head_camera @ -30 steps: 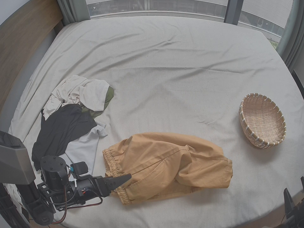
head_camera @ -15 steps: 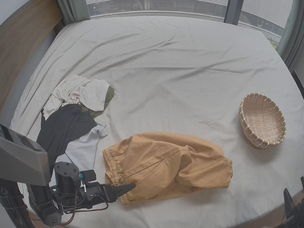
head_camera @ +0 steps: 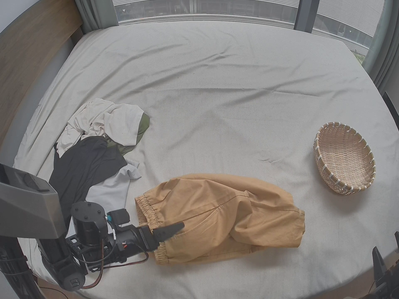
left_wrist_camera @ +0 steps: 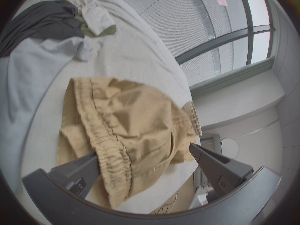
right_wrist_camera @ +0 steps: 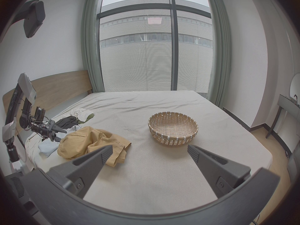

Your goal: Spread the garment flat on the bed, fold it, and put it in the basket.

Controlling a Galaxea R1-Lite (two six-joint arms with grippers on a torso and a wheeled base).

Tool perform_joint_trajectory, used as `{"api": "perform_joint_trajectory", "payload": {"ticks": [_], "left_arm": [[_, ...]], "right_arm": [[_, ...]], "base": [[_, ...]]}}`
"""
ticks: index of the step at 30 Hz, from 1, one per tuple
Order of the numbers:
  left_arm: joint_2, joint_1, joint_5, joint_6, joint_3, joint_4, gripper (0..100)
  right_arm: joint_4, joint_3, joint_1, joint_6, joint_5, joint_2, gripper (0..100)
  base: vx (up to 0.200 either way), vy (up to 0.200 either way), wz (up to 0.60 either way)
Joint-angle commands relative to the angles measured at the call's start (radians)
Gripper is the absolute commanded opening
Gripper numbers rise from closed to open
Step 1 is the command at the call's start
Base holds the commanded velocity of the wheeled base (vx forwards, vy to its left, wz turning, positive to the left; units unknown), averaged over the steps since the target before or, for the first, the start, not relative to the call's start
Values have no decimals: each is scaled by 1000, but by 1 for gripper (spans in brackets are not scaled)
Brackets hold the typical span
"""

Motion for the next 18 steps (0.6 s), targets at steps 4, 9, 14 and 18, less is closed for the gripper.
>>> {"api": "perform_joint_trajectory", "payload": {"ticks": [4,9,14,18], "left_arm": [[-60,92,3,-8,-104,7,100],[-46,130,1,-8,-145,12,100],[-23,98,-1,-12,-121,6,100],[-6,52,-1,-10,-81,0,100]], "right_arm": [[0,18,0,0,1,-12,100],[0,18,0,0,1,-12,100],[0,18,2,0,1,-12,100],[0,18,0,0,1,-12,100]], "base": [[0,0,0],[0,0,0],[0,0,0],[0,0,0]]}}
